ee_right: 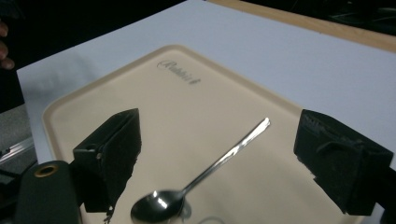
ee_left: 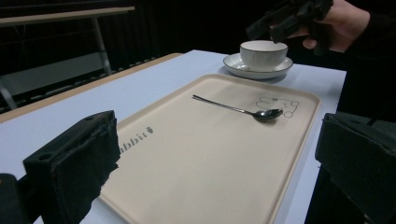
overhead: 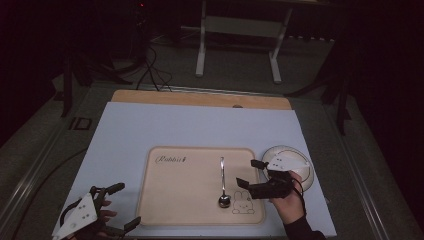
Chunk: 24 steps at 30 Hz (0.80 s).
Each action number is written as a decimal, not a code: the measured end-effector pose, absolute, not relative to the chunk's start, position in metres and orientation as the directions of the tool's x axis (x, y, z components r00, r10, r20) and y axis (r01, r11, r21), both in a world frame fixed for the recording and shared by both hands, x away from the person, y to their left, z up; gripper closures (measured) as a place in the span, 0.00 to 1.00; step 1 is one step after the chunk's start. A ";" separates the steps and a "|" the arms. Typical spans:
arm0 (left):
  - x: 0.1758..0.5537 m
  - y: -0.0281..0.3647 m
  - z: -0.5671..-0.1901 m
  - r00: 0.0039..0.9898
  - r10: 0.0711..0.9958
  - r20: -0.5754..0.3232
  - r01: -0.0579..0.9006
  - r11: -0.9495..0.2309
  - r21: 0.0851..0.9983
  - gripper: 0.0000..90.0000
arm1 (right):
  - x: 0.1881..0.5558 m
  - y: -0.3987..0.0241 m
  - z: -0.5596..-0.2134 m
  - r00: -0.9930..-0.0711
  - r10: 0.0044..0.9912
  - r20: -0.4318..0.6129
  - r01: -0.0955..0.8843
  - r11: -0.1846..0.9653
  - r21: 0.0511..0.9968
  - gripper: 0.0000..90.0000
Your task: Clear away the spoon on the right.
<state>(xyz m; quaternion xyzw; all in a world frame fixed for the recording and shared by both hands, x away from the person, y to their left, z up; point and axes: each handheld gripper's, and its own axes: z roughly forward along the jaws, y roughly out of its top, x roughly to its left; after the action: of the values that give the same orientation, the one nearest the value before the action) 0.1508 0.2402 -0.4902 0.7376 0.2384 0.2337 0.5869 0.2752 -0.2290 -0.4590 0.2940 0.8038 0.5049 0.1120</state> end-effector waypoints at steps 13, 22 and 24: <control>0.150 0.240 -0.490 0.778 0.625 0.067 0.075 -0.198 0.977 0.00 | 0.252 -0.245 -0.472 -0.773 0.628 0.090 0.365 0.324 0.873 0.16; 0.150 0.239 -0.490 0.780 0.622 0.069 0.073 -0.200 0.977 0.00 | 0.242 -0.254 -0.483 -0.758 0.644 0.101 0.389 0.323 0.863 0.16; 0.150 0.239 -0.490 0.780 0.622 0.069 0.073 -0.200 0.977 0.00 | 0.238 -0.257 -0.487 -0.755 0.650 0.090 0.390 0.333 0.859 0.16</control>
<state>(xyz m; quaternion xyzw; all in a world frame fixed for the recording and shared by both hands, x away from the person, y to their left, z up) 0.1499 0.2393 -0.4900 0.7385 0.2353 0.2336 0.5871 0.2384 -0.2571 -0.4873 0.3228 0.8050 0.4788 0.1360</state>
